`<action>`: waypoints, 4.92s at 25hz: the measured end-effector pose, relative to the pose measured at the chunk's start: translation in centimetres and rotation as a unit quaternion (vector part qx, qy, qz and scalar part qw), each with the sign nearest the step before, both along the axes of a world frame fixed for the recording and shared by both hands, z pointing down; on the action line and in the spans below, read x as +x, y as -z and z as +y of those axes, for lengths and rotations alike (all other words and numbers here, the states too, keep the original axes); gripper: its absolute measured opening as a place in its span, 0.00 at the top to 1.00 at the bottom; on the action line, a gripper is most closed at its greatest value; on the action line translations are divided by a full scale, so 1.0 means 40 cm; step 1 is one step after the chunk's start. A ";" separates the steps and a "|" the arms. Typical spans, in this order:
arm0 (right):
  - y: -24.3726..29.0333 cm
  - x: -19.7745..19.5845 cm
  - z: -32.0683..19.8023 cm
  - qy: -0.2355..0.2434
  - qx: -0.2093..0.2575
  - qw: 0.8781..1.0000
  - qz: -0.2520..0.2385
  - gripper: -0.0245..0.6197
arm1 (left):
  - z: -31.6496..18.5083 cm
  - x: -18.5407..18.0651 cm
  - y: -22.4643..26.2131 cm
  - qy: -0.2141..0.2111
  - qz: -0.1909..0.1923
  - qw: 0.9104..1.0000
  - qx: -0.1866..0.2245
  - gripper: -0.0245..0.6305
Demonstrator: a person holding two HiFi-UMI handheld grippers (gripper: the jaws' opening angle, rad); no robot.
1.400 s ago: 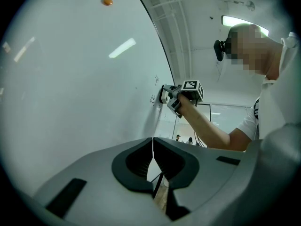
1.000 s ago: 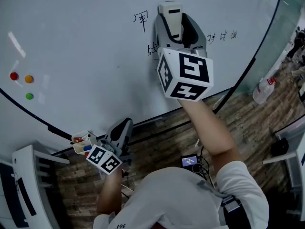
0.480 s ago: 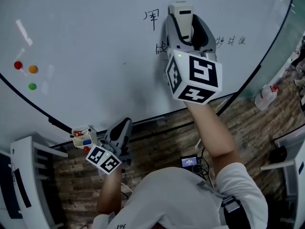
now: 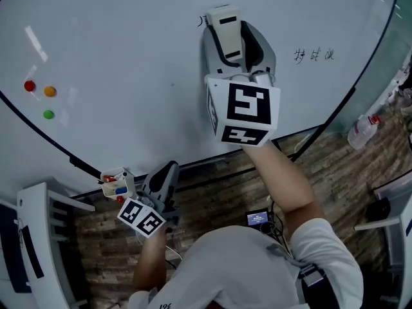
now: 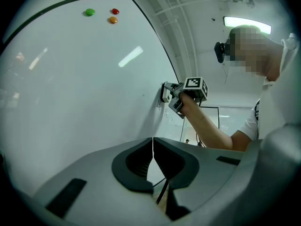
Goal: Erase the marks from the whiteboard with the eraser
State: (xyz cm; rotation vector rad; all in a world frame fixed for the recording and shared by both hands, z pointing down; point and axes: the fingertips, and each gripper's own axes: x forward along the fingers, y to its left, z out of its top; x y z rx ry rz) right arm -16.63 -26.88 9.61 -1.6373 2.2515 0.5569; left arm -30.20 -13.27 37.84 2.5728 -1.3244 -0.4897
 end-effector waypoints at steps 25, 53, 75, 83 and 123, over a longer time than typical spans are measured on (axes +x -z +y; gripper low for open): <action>-0.041 -0.204 0.065 0.078 -0.018 0.995 0.055 0.57 | 0.067 -0.034 -0.005 0.021 -0.002 1.000 -0.003 0.95; -0.228 -0.263 0.093 0.097 -0.038 0.986 0.129 0.57 | 0.124 -0.028 -0.058 0.048 -0.007 0.998 -0.039 0.95; -0.237 -0.081 0.031 0.064 -0.019 0.988 0.139 0.57 | 0.024 0.128 -0.064 0.031 -0.008 0.998 -0.053 0.95; -0.233 -0.014 0.012 0.037 -0.012 0.990 0.139 0.57 | 0.005 0.168 -0.064 0.025 -0.009 0.998 -0.057 0.95; -0.225 0.300 -0.088 -0.023 0.010 0.992 0.125 0.57 | -0.083 0.359 -0.056 -0.004 -0.017 0.998 -0.062 0.95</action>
